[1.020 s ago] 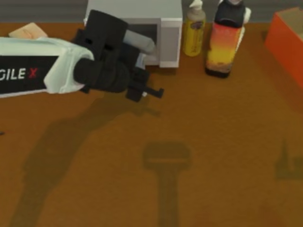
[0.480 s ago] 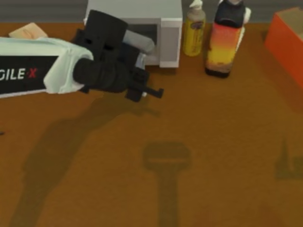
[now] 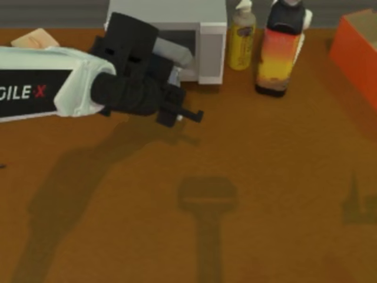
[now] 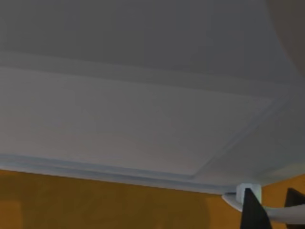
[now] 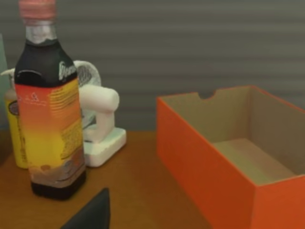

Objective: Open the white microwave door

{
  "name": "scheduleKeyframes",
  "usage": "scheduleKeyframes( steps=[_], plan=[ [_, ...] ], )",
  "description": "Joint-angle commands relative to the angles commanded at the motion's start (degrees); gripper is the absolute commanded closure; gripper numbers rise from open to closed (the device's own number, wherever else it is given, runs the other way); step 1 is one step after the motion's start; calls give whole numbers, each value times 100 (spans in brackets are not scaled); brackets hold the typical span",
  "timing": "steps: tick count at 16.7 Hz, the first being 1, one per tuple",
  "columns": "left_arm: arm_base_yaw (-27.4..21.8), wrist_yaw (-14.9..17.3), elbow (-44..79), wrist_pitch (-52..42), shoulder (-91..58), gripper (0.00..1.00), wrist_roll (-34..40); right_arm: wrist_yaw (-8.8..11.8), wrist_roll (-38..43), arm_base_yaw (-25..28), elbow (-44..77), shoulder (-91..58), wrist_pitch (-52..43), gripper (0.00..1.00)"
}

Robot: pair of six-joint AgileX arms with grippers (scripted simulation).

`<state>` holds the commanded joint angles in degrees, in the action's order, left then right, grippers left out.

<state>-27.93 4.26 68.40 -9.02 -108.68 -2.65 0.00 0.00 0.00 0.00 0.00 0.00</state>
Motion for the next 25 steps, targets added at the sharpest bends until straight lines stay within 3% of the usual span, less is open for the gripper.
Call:
scheduleKeyframes(
  steps=[10, 25],
  plan=[
    [172, 366, -205, 0, 159, 100, -431, 0, 0, 0, 0, 0, 0, 0],
    [175, 370, -208, 0, 160, 100, -436, 0, 0, 0, 0, 0, 0, 0]
  ],
)
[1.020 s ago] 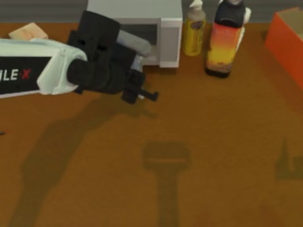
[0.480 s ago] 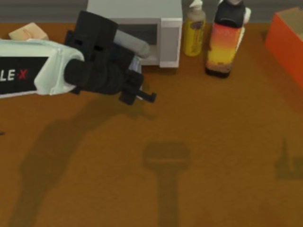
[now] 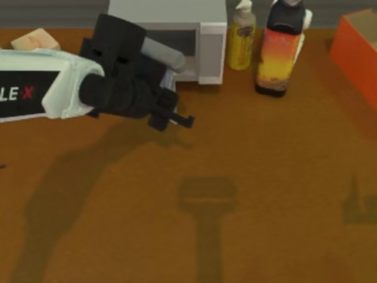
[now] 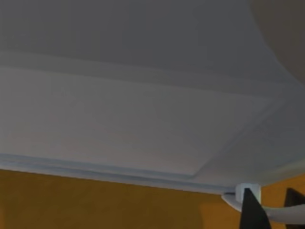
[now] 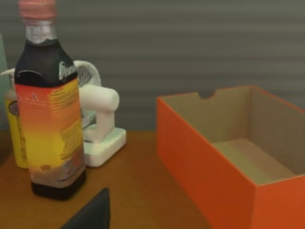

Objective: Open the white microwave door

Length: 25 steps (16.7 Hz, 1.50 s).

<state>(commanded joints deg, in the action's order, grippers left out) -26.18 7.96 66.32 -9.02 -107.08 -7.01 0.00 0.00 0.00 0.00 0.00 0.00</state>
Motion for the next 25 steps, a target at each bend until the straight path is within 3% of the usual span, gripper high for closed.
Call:
scheduleKeyframes(
  steps=[9, 18, 25],
  plan=[
    [0, 0, 0, 0, 0, 100, 0, 0, 0, 0, 0, 0, 0, 0],
    [196, 388, -166, -54, 138, 100, -472, 0, 0, 0, 0, 0, 0, 0],
    [202, 397, -171, -55, 141, 100, -483, 0, 0, 0, 0, 0, 0, 0]
  ],
)
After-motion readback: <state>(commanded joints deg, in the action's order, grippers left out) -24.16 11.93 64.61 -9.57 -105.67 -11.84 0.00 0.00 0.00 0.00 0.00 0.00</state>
